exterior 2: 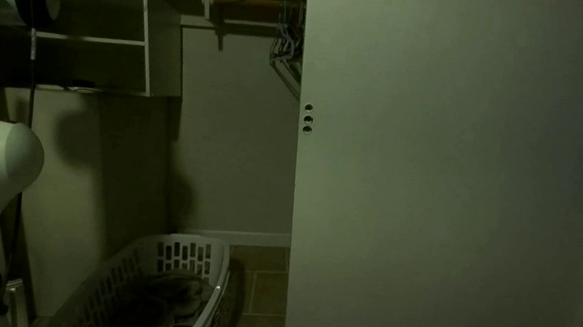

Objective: Pick up the small bottle and place it on the top shelf

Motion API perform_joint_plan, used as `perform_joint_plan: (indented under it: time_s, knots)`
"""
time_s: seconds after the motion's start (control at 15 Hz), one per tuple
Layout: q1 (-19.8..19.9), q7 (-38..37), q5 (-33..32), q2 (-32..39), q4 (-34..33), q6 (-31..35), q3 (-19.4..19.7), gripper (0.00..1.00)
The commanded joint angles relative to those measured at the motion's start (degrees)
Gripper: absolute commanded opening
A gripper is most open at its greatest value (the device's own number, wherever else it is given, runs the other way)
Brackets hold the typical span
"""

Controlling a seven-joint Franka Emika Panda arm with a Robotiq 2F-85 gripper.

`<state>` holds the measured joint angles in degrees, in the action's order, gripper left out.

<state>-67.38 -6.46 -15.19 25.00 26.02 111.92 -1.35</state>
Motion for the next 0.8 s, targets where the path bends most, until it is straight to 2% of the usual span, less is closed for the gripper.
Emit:
perform_joint_plan:
  time_s: [0.0,0.13,0.27,0.4,0.6,0.73]
  knots:
    - [-2.4,-3.1,-3.7,-0.6,-0.5,-5.7,1.6,0.19]
    - [-2.8,-1.5,-3.9,-0.5,-0.4,-7.5,1.3,0.19]
    - [-3.7,0.4,-4.9,-1.3,0.6,-13.4,1.7,0.19]
    - [-4.3,2.5,-6.4,-0.7,0.1,-15.7,2.0,0.19]
    - [-4.9,4.4,-9.5,0.9,-1.3,-12.6,3.1,0.19]
    - [-4.9,9.3,-11.6,1.6,-1.3,-9.5,3.7,0.19]
